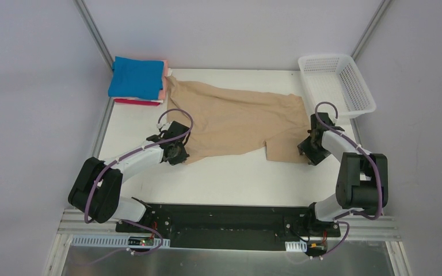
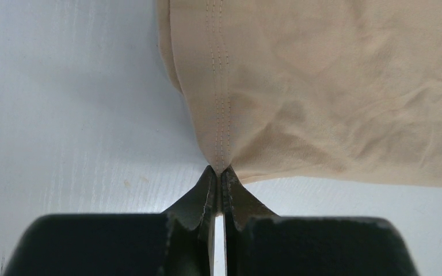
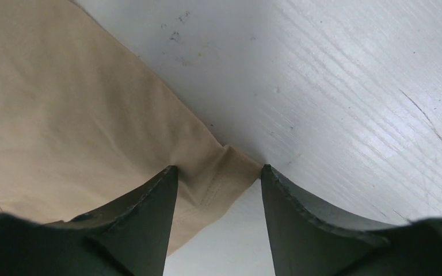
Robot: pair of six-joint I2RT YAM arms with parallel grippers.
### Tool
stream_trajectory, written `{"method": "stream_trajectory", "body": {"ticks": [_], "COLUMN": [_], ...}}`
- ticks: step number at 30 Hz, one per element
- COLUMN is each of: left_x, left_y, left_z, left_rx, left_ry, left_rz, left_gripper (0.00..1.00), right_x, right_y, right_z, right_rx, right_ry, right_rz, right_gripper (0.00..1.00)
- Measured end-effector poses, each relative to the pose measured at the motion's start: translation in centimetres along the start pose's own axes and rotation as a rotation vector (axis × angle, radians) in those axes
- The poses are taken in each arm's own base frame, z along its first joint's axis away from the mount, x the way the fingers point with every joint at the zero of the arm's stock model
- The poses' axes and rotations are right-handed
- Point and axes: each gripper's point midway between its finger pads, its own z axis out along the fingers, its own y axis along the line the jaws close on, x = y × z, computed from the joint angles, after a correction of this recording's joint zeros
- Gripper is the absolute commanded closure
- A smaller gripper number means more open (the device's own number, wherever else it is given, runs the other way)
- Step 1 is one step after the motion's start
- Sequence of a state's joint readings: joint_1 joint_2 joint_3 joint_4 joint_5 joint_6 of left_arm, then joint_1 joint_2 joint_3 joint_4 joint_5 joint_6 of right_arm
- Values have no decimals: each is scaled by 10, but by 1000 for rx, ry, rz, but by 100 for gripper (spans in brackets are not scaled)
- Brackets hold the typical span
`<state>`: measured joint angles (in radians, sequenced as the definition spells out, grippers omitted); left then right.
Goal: Fold and stack the t-shirts
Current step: Flatten out the tshirt
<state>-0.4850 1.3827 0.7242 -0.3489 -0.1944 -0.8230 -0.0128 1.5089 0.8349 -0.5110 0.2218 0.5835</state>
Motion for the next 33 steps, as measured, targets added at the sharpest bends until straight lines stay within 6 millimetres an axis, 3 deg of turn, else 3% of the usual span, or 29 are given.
{"method": "stream_trajectory", "body": {"ticks": [7,13,20,22,26,29,33], "left_x": [-1,-4,-19,-29,-62,-96,-142], "left_y": [1,2,-2,-5,-21,-36,-48], "left_z": [0,0,-16,-28,-67,-110,-184], "left_rx": [-3,-12,24,56,151,238,354], "left_ry": [-6,-21,-89,-130,-249,-372,-553], "left_rz": [0,0,-14,-16,-24,-35,-49], "left_gripper": [100,100,100,100,100,100,100], "right_x": [0,8,4,-7,-43,-77,-110], "right_y": [1,6,15,26,51,67,69], "right_z": [0,-1,-11,-28,-88,-151,-229], "right_rx": [8,17,-32,-106,-309,-484,-638], "right_ry": [1,-4,-32,-81,-242,-399,-576], "right_rz": [-5,-44,-50,-40,3,46,90], "right_gripper": [56,100,100,100,100,100,100]}}
